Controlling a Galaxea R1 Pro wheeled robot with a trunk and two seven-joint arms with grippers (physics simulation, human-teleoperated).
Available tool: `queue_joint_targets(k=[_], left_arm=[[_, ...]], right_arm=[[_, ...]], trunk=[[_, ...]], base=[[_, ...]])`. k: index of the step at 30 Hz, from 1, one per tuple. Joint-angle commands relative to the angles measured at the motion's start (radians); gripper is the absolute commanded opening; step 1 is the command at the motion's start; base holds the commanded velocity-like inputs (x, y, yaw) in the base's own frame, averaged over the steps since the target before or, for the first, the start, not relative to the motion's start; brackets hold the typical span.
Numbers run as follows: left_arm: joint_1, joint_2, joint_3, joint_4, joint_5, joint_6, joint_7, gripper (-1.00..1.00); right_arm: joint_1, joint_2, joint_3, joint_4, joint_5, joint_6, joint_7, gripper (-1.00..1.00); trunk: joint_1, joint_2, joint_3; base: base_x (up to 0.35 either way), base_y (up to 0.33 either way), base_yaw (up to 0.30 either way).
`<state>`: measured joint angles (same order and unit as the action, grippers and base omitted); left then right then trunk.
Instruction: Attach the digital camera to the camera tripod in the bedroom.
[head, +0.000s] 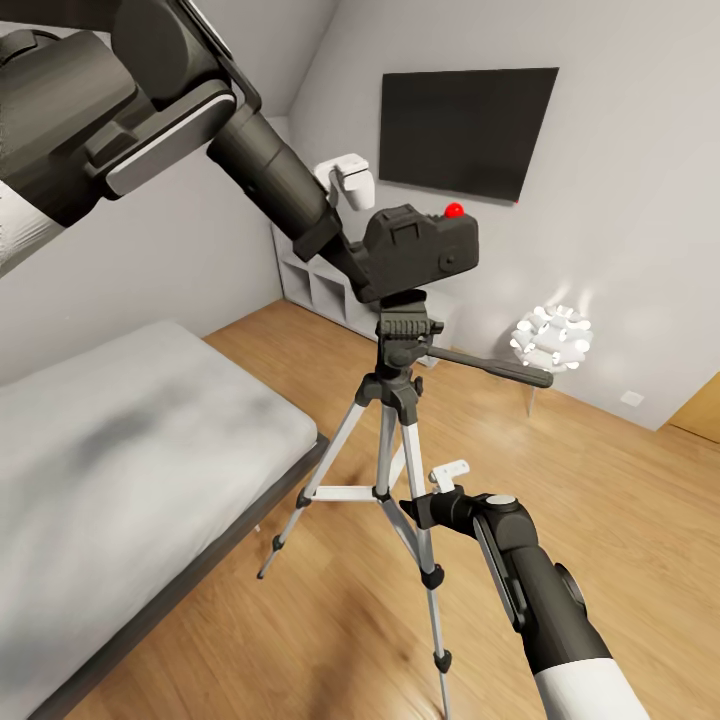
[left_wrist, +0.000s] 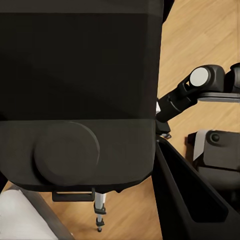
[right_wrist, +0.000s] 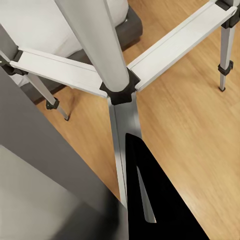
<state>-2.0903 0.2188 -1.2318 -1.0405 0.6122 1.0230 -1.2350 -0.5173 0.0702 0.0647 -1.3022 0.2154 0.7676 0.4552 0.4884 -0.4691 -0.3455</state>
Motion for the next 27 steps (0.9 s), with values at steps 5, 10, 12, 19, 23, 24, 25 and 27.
queue_joint_targets(k=[5, 10, 12, 19, 23, 24, 25, 27], left_arm=[[-0.002, -0.002, -0.003, 0.000, -0.001, 0.002, -0.001, -1.00], [-0.002, -0.001, -0.005, 0.000, -0.003, 0.002, -0.001, -1.00], [-0.002, -0.001, -0.005, 0.000, -0.004, 0.002, -0.001, -1.00], [-0.002, 0.005, -0.009, -0.002, -0.008, 0.003, 0.000, -1.00], [-0.002, 0.006, -0.011, -0.001, -0.009, 0.003, 0.000, -1.00], [-0.002, 0.006, -0.011, -0.001, -0.010, 0.004, 0.000, -1.00], [-0.002, 0.006, -0.011, -0.001, -0.010, 0.004, 0.000, -1.00], [-0.002, 0.006, -0.012, -0.001, -0.010, 0.004, 0.000, -1.00]], right_arm=[[-0.001, 0.001, 0.000, -0.001, 0.004, 0.004, 0.008, -1.00], [-0.001, 0.001, 0.000, -0.001, 0.004, 0.004, 0.008, -1.00], [-0.001, 0.001, 0.000, -0.001, 0.004, 0.004, 0.009, -1.00], [-0.001, 0.001, 0.000, -0.001, 0.004, 0.004, 0.009, -1.00], [-0.001, 0.001, 0.000, -0.001, 0.004, 0.004, 0.009, -1.00], [-0.001, 0.001, 0.000, -0.001, 0.004, 0.004, 0.010, -1.00], [-0.001, 0.001, 0.000, -0.001, 0.004, 0.004, 0.010, -1.00], [-0.001, 0.001, 0.000, -0.001, 0.004, 0.004, 0.010, -1.00]], trunk=[[0.000, -0.002, -0.002], [0.000, -0.002, -0.002], [0.000, -0.002, -0.002], [0.000, -0.002, -0.002], [0.000, -0.002, -0.002], [0.000, -0.002, -0.002], [0.000, -0.002, -0.002], [0.000, -0.002, -0.002]], base=[[0.000, 0.000, 0.000], [0.000, 0.000, 0.000], [0.000, 0.000, 0.000], [0.000, 0.000, 0.000], [0.000, 0.000, 0.000], [0.000, 0.000, 0.000], [0.000, 0.000, 0.000], [0.000, 0.000, 0.000]])
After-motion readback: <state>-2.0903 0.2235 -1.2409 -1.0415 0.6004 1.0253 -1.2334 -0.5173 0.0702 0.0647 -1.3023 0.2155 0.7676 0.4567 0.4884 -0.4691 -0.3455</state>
